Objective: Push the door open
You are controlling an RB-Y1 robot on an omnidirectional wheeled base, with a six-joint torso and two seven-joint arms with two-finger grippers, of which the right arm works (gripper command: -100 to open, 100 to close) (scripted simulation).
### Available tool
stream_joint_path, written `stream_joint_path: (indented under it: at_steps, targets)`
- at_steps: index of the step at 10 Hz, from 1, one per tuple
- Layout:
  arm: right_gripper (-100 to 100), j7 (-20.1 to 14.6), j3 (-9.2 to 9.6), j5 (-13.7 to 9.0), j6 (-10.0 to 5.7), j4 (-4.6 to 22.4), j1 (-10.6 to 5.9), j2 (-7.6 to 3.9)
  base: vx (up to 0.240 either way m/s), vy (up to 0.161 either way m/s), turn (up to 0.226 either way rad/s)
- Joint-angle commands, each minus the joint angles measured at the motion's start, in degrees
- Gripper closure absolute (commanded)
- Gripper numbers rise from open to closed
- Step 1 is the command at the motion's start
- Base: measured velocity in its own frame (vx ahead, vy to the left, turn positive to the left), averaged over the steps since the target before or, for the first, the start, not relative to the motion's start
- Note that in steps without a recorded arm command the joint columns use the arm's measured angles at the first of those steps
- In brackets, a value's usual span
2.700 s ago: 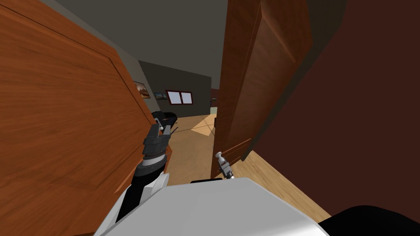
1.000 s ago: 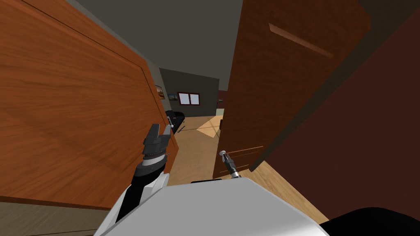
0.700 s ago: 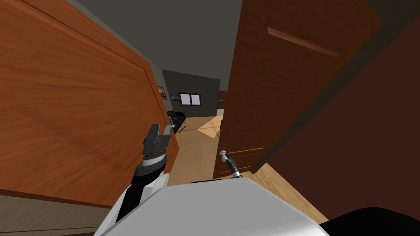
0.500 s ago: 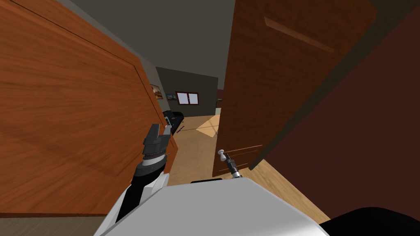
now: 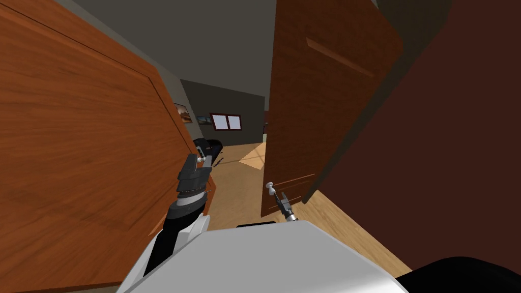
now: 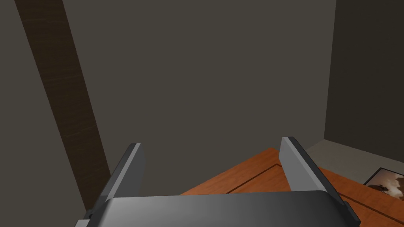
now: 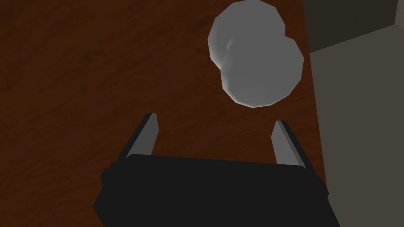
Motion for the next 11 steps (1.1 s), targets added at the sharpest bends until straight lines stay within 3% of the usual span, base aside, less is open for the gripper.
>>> stream_joint_path:
  at_steps: [1,6,11]
  targets:
    - [-100,2.9,0.95,1.8,0.41,-0.7,0.68,0.18,-0.056,-0.010,-0.227]
    - [-100,9.0,2.56,5.0,0.91,-1.2,1.45,0.82,-0.038,-0.013,-0.130]
    - [-100,16.4,4.61,9.2,1.54,-1.9,2.43,2.45,-0.039,-0.016,-0.145]
